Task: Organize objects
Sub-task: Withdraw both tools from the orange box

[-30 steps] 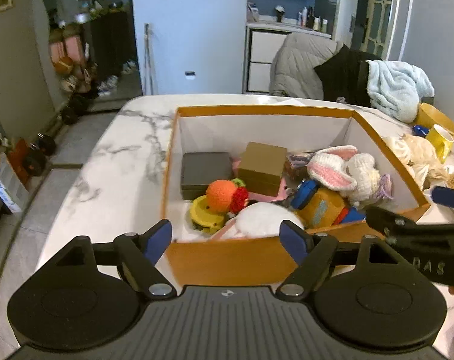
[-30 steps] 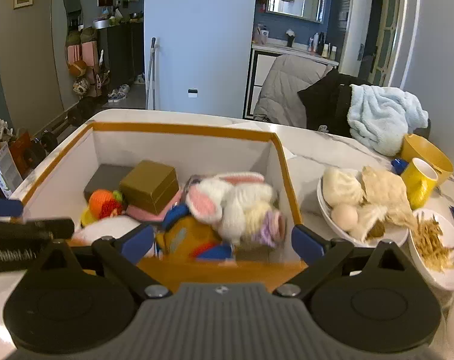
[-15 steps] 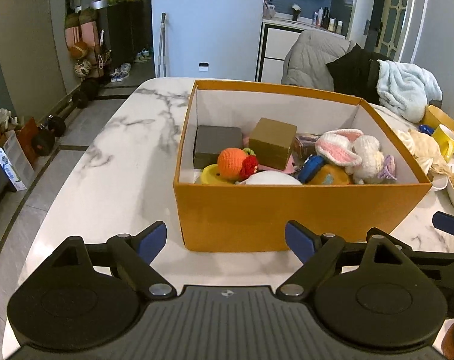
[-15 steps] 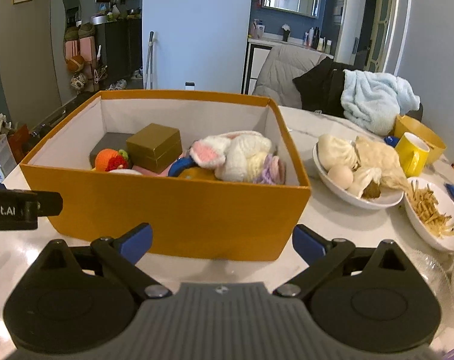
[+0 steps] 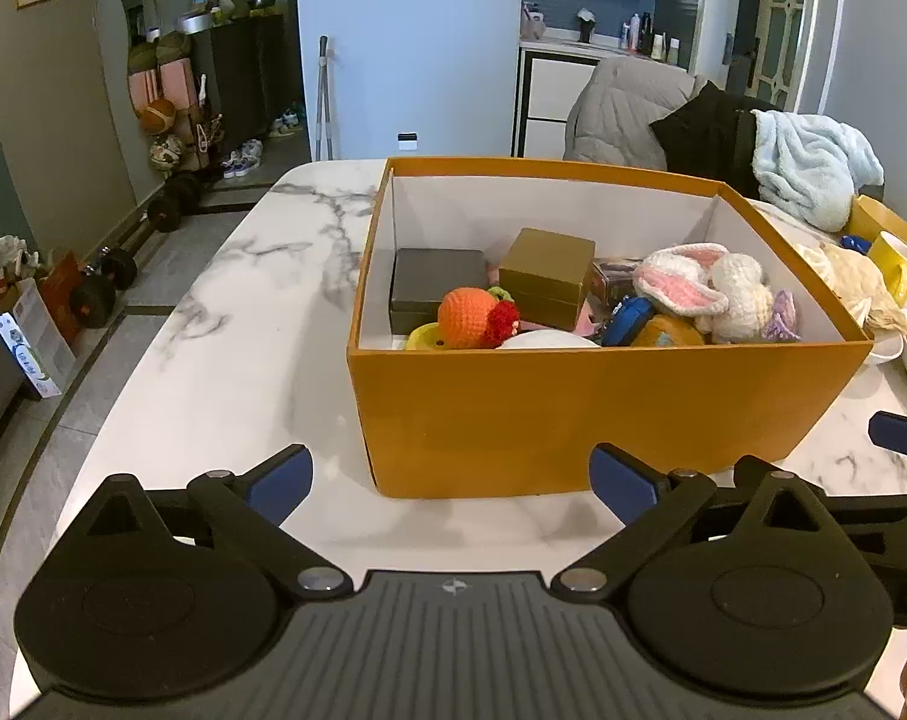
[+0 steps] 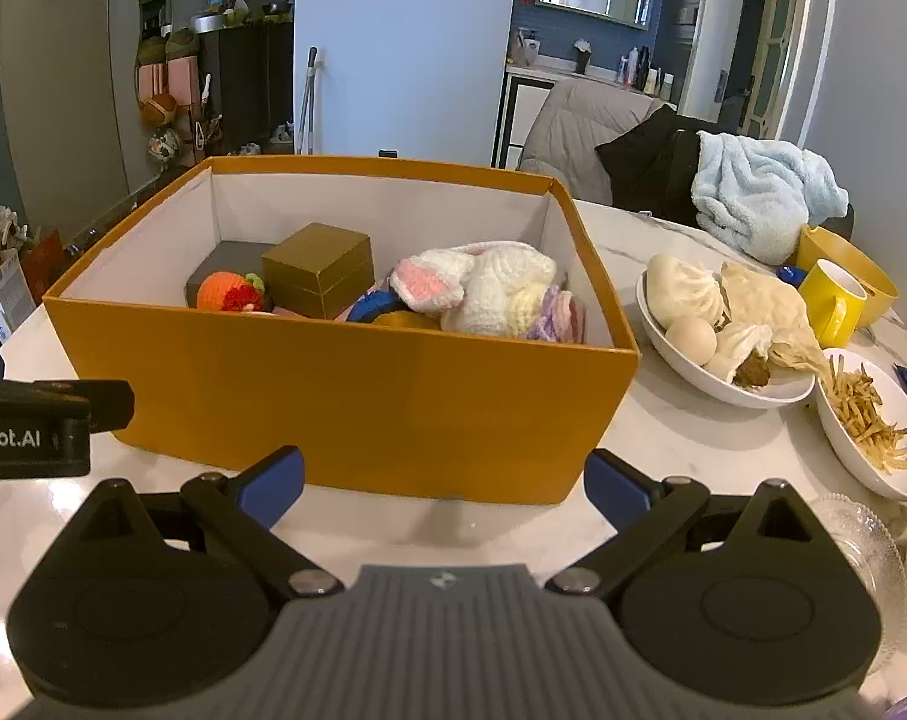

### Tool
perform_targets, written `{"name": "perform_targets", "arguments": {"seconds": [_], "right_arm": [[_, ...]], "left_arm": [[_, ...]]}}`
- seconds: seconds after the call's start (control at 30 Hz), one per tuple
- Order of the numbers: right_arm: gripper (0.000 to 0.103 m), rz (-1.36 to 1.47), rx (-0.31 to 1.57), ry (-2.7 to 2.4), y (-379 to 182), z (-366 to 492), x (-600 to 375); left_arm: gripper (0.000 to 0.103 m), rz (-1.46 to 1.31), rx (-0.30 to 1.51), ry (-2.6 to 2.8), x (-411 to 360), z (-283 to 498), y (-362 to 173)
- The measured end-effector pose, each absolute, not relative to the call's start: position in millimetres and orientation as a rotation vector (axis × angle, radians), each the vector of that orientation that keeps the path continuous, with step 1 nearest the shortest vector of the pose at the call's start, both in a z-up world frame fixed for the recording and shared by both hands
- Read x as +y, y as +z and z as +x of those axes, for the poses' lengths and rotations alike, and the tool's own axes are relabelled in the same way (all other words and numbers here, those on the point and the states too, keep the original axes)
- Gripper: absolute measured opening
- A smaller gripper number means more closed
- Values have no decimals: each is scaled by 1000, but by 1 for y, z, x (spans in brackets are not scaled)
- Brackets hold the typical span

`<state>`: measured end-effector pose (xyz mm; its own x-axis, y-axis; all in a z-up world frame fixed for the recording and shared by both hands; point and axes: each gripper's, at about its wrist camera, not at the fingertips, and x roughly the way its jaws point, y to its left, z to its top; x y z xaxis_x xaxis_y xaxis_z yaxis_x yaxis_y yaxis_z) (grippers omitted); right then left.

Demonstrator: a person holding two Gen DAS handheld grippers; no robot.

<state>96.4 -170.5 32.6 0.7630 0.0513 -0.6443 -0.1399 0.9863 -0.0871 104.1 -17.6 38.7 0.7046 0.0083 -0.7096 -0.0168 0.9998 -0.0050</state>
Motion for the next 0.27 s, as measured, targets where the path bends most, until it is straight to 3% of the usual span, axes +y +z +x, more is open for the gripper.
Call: {"name": "perform_targets", "arguments": {"seconds": [0.27], "right_arm": [[99, -132, 703, 101, 29, 96, -171]], "left_arm": [[103, 0, 778, 8, -20, 104, 37]]}}
